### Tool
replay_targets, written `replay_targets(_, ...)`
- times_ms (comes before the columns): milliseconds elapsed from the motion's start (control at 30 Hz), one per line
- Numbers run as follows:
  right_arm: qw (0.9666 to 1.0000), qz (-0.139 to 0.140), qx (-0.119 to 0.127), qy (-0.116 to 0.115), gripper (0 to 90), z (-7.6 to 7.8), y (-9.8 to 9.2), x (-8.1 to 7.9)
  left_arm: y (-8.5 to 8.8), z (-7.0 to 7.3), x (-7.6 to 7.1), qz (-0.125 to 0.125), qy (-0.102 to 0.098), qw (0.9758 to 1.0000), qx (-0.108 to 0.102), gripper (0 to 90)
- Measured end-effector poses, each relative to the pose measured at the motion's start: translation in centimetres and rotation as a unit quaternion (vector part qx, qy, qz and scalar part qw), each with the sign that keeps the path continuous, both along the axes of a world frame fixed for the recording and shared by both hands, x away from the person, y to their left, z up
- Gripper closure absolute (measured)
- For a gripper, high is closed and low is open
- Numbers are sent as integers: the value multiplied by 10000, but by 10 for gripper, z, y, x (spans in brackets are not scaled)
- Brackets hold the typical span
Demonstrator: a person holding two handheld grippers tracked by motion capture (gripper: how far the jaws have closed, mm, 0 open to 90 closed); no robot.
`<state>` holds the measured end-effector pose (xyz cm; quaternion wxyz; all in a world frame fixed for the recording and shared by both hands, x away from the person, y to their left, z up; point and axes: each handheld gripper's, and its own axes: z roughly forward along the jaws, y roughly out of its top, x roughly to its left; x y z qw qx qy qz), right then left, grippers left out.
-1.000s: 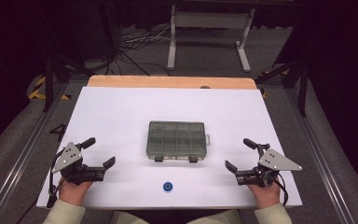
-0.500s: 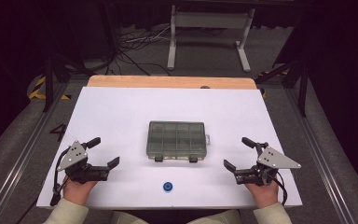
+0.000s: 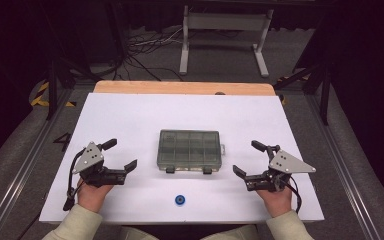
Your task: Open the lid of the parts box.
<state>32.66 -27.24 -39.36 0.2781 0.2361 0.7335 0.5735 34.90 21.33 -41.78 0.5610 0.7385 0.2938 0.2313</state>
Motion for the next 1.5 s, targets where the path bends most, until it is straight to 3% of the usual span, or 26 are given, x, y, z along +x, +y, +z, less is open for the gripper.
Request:
replay_targets(433, 9999, 114, 23, 100, 29, 6, 11, 15, -10, 4, 11, -141, 5, 9999, 66, 32)
replay_targets(633, 9997, 185, 5, 165, 27, 5, 16, 22, -18, 5, 19, -183, 7, 9998, -18, 32)
replay_targets(700, 9995, 238, -42, 221, 28, 4, 20, 24, -20, 4, 22, -264, 18, 9996, -31, 31)
replay_targets(767, 9990, 289, -138, 319, 37, 2, 22, 26, -22, 1, 25, -510, 75, 9987, -23, 29)
replay_targets(800, 9985, 329, -188, 404, 49, 1, 23, 27, -22, 0, 26, -642, 141, 9978, 14, 29)
replay_targets(900, 9967, 414, -457, 529, 62, -4, 28, 28, -25, -3, 28, -723, 268, 9969, 121, 31)
replay_targets(1067, 9950, 468, -578, 665, 71, -6, 28, 29, -28, -8, 30, -796, 395, 9953, 384, 46)
replay_targets(1500, 9878, 437, -986, 1119, 75, -23, 31, 35, -37, -20, 37, -1000, 715, 9898, 719, 48)
